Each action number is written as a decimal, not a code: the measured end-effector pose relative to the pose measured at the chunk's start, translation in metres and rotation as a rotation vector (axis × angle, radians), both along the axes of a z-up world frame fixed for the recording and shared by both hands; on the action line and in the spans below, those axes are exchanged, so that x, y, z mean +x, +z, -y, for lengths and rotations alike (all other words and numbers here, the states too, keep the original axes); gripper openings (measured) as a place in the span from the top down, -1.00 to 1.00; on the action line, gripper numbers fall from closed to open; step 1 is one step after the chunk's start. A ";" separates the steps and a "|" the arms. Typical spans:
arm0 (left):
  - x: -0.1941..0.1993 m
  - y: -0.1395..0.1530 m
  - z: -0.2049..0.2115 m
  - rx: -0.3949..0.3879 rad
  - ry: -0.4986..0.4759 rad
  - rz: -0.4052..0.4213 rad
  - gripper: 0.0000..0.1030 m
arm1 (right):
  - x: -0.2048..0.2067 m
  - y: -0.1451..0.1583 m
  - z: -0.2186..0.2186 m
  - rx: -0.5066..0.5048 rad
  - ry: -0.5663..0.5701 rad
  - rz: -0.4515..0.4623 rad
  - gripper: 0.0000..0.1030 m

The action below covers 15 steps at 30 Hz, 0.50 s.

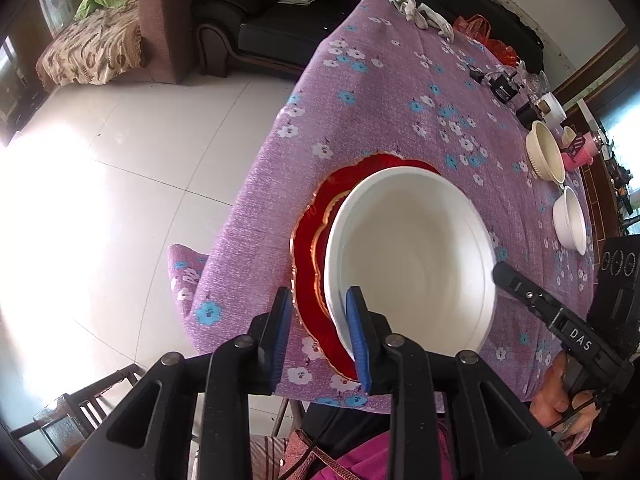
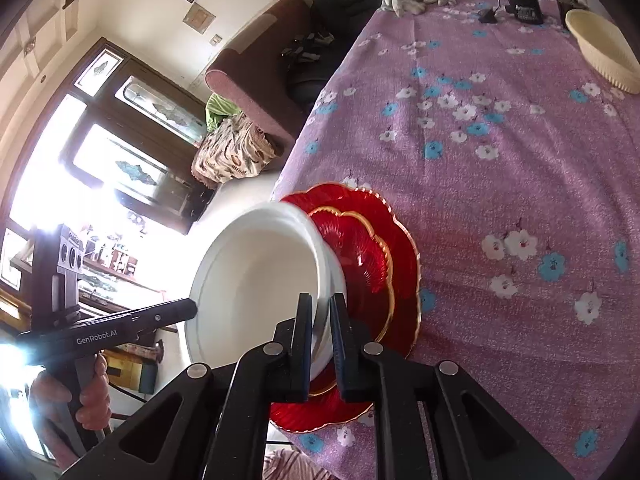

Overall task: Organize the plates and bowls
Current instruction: 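Lower the large white bowl onto the bowl in the red plate stack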

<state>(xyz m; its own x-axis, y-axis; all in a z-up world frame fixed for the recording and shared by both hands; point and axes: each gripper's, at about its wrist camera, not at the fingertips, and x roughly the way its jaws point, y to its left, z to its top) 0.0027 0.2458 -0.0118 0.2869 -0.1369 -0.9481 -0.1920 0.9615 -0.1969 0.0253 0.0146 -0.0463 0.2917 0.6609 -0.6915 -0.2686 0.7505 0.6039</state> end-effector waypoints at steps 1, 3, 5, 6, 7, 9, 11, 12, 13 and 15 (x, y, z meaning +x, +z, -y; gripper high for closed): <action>-0.001 0.002 -0.002 0.002 0.006 0.004 0.48 | 0.000 0.002 0.002 -0.005 -0.005 0.013 0.77; -0.001 0.004 -0.005 0.002 0.011 0.011 0.47 | 0.000 0.009 0.009 -0.001 -0.023 0.040 0.77; 0.001 0.003 -0.005 -0.005 -0.001 0.002 0.43 | 0.002 0.012 0.016 0.007 -0.034 0.052 0.77; 0.002 0.001 -0.004 -0.004 -0.003 -0.003 0.42 | 0.004 0.014 0.020 0.015 -0.044 0.053 0.77; 0.004 -0.001 -0.002 0.004 -0.001 -0.009 0.42 | 0.005 0.015 0.023 0.020 -0.052 0.054 0.77; 0.005 -0.005 0.002 0.007 -0.009 -0.023 0.41 | 0.006 0.015 0.028 0.028 -0.059 0.055 0.77; 0.005 -0.005 0.004 0.011 -0.011 -0.022 0.41 | 0.006 0.015 0.032 0.028 -0.063 0.059 0.77; 0.005 -0.005 0.004 0.017 -0.011 -0.019 0.41 | 0.007 0.015 0.035 0.027 -0.065 0.061 0.77; 0.005 -0.005 0.003 0.021 -0.011 -0.017 0.41 | 0.006 0.015 0.038 0.029 -0.070 0.060 0.77; 0.007 -0.011 0.002 0.032 -0.003 -0.039 0.41 | 0.008 0.014 0.045 0.042 -0.087 0.057 0.77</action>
